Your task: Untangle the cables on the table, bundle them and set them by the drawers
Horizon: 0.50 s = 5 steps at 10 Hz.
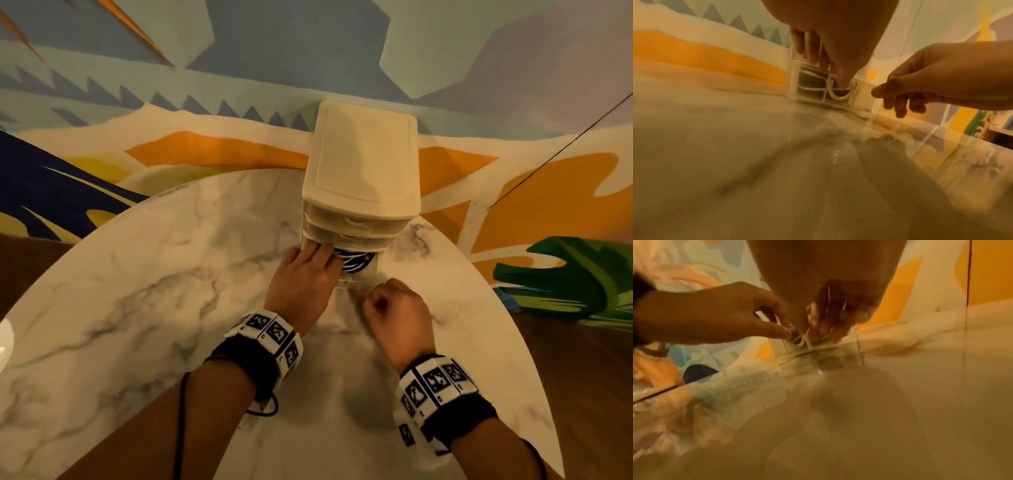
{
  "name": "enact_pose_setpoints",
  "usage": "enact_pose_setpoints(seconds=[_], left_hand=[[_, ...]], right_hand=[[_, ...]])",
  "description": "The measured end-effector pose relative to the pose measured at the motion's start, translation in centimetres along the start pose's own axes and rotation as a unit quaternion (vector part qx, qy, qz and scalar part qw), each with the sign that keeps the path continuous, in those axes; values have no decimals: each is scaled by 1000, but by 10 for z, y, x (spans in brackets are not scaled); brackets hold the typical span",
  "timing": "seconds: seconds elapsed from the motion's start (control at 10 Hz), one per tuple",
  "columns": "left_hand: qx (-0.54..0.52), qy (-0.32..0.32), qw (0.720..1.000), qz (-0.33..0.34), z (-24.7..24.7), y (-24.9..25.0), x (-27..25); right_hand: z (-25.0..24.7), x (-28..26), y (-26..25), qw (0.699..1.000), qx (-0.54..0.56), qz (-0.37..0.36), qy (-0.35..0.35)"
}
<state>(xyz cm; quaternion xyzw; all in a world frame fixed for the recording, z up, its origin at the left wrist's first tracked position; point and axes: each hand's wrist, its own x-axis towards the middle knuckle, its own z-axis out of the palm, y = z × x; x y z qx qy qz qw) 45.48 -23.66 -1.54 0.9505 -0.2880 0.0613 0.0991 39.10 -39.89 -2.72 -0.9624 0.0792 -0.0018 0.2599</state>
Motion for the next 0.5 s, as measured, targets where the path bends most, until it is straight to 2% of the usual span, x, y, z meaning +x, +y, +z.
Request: enact_pose_setpoints(seconds=[0.1,0.2,0.3,0.4,0.5], left_hand=[[-85,1,989,-123,2,2,-11],[-159,-46,967,-195,6,4,-19],[-152,-95,968,-175,8,5,-8],[-182,-145,955,-184,8,2,-1],[-175,-176,952,-181,-2,-5,-10]], right_hand=[[6,8,-1,997,60,28,-32],[8,18,-1,989,133,57,-2],[13,27,-3,986,150,45,-63],[17,28,-6,981,166,21,-99],[6,21,-7,979,166,60,-97]])
